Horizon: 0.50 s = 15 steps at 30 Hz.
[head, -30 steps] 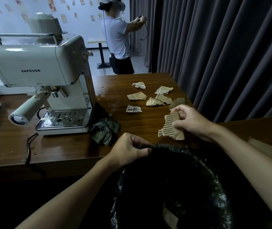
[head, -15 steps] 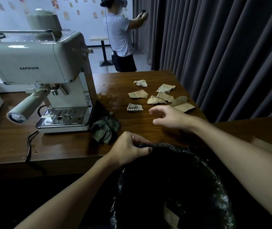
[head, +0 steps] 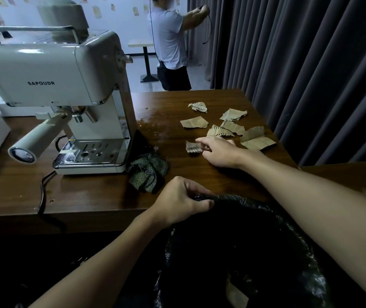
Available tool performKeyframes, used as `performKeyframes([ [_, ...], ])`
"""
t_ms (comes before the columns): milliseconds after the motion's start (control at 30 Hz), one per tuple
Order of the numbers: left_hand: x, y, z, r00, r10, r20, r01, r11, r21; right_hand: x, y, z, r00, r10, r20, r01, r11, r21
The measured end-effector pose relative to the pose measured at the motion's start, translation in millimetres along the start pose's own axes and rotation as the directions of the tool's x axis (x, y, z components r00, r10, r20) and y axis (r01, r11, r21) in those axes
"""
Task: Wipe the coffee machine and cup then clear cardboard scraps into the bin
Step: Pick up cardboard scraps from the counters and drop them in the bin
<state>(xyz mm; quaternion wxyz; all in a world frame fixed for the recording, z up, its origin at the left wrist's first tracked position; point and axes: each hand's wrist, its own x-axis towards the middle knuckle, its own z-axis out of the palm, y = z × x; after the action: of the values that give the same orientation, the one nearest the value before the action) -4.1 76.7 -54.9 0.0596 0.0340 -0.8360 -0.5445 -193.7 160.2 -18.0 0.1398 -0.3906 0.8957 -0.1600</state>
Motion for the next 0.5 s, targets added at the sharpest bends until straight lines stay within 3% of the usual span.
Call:
performKeyframes([
  [133, -0.4, 1.0, 0.9, 1.0, 0.006, -0.018, -0.006, 1.0, 0.012, -14.5, 15.2, -5.5, 1.0, 0.019, 0.018, -0.016, 0.993, -0.113],
  [333, -1.1, 4.6, 0.2, 1.0, -0.008, -0.005, 0.008, 1.0, -0.001, -36.5, 32.2, -17.1, 0.999, 0.035, -0.029, -0.035, 0.999, -0.027],
  [500, -1.5, 6.2, 0.3, 1.0, -0.012, -0.005, 0.012, 1.0, 0.003, -53.7, 39.7, -25.1, 0.996, 0.094, 0.006, -0.093, 0.978, 0.188],
])
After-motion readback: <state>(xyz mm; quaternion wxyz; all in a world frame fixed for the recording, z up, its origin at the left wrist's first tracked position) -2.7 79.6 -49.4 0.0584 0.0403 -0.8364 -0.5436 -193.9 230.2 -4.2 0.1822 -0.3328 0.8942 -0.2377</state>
